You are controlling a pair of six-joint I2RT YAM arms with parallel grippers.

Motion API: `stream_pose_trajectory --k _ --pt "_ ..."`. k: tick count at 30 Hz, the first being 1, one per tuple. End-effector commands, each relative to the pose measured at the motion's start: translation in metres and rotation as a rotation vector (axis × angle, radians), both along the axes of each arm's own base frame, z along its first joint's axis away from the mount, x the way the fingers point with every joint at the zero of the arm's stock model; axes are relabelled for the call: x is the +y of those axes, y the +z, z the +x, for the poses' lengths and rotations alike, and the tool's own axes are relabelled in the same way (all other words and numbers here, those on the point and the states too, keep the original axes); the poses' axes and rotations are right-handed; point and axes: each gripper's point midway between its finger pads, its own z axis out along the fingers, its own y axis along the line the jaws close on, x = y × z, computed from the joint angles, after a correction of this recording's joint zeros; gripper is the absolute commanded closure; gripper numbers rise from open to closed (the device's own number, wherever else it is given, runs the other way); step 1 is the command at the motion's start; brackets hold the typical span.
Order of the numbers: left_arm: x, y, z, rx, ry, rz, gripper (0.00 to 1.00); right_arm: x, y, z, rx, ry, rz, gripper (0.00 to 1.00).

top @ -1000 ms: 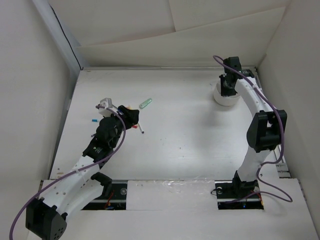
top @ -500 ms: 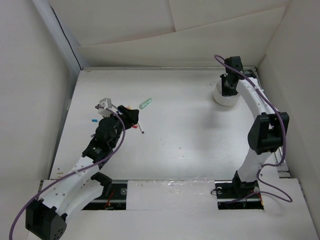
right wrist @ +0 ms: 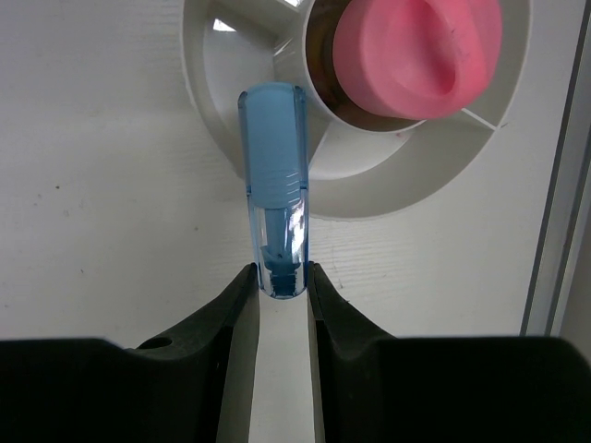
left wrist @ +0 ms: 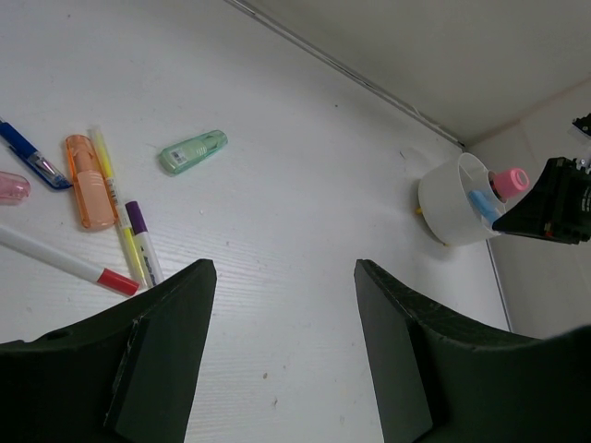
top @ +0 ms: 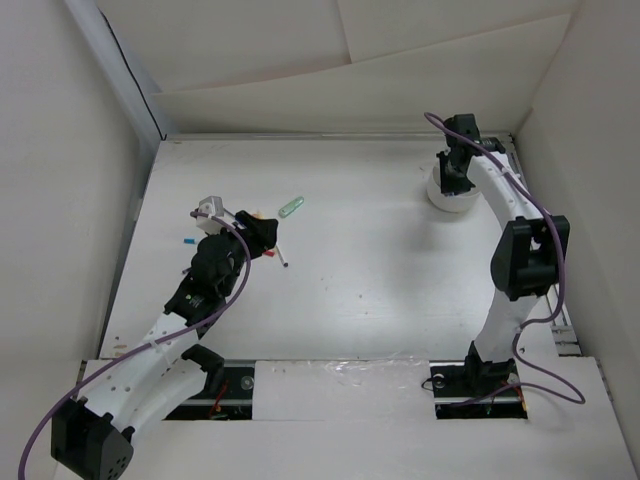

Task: Sort the stationery into containers
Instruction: Place the pen in the storage box.

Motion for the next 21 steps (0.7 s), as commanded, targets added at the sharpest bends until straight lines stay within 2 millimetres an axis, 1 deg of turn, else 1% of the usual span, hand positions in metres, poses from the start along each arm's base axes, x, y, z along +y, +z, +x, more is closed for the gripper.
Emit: stream_pose_trajectory --k 1,2,3,5,6,8,11,12,13,14,20,21 --pt "0.0 0.026 0.002 -0.067 0.003 -0.038 0.42 -0.004 0.012 0.006 -0.03 -0.016 -0.019 0.87" --pt "0.0 0.026 0.002 -0.067 0.003 -0.038 0.42 -0.004 0.017 0.008 -0.044 -0.016 -0.017 0.87" --pt "0.0 0.026 0.002 -0.067 0.003 -0.038 0.42 -0.005 0.012 0.009 -0.036 -0.029 -0.021 0.86" --pt "0.0 0.023 0.002 -0.059 0.003 -0.034 0.42 -0.004 0.016 0.011 -0.045 -0.029 -0.02 0.86" --pt "0.001 0.026 0.001 -0.067 0.003 -0.038 0.42 -0.006 0.019 0.012 -0.055 -0.034 -0.028 0.84" --pt "0.001 0.026 0.001 -0.067 0.003 -0.038 0.42 -0.007 0.019 0.012 -0.058 -0.048 -0.03 0.83" --pt "0.002 0.026 0.001 -0.068 0.012 -0.037 0.42 -0.006 0.025 0.019 -0.095 -0.065 -0.015 0.82" --pt "0.002 0.026 0.001 -0.068 0.012 -0.037 0.42 -0.006 0.025 0.019 -0.095 -0.065 -0.015 0.8" --pt "0.002 0.026 0.001 -0.068 0.012 -0.037 0.42 -0.006 0.03 0.023 -0.116 -0.079 -0.015 0.8" --pt "0.002 0.026 0.001 -0.068 0.012 -0.037 0.42 -0.006 0.03 0.023 -0.118 -0.086 -0.01 0.78" --pt "0.003 0.029 0.0 -0.076 0.012 -0.041 0.42 -0.009 0.034 0.03 -0.161 -0.125 -0.013 0.72" --pt "0.003 0.027 0.0 -0.068 0.012 -0.037 0.42 -0.009 0.041 0.032 -0.185 -0.125 -0.009 0.69"
